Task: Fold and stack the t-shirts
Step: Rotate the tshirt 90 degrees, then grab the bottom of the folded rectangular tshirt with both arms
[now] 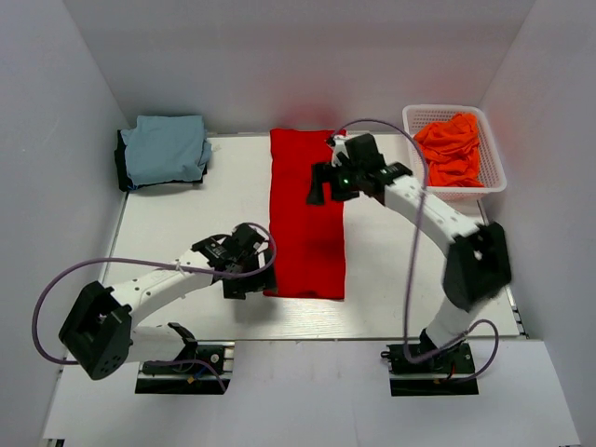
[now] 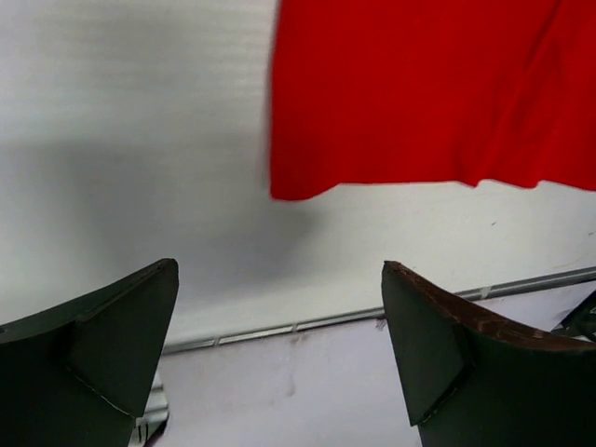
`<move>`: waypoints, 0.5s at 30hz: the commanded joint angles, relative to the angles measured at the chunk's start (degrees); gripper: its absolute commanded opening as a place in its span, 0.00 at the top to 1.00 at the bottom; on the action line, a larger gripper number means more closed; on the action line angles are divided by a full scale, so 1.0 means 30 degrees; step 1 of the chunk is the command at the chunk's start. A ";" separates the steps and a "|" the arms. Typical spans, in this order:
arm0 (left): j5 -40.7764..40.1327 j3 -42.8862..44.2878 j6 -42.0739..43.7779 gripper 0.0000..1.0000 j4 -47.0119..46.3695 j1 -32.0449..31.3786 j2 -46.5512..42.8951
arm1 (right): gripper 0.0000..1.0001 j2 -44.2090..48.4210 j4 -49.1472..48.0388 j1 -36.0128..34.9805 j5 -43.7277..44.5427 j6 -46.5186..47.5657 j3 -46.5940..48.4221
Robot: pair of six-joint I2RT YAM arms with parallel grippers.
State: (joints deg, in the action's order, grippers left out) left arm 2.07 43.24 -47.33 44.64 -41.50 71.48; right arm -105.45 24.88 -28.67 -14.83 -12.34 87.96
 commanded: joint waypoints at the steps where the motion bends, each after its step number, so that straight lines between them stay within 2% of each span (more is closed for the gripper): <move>1: -0.0276 -0.0467 0.0367 0.00 -0.3157 -0.0055 0.0162 | 0.10 0.4110 -0.1173 -0.0462 0.0427 -0.1421 -0.5041; 6: -0.0718 -0.1463 0.0746 0.16 -0.4947 -0.0055 0.0401 | 0.10 0.8953 -0.1584 -0.1050 0.0259 -0.5082 -1.3632; 8: -0.0892 -0.2020 0.0748 0.18 -0.5619 -0.0055 0.0401 | 0.10 1.0271 -0.2111 -0.1635 -0.0709 -0.6221 -1.5248; 11: -0.0894 -0.2782 0.0748 0.31 -0.6469 -0.0055 0.0577 | 0.10 1.0803 -0.3164 -0.2455 -0.1121 -0.7979 -1.7388; 15: -0.0894 -0.3018 0.0924 0.40 -0.7117 -0.0055 0.1512 | 0.13 0.9342 -0.3811 -0.3013 -0.0624 -0.8805 -1.7983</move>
State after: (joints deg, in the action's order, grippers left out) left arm 0.38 34.96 -45.47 27.03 -41.47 74.50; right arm -75.59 18.46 -36.91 -16.95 -33.91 34.72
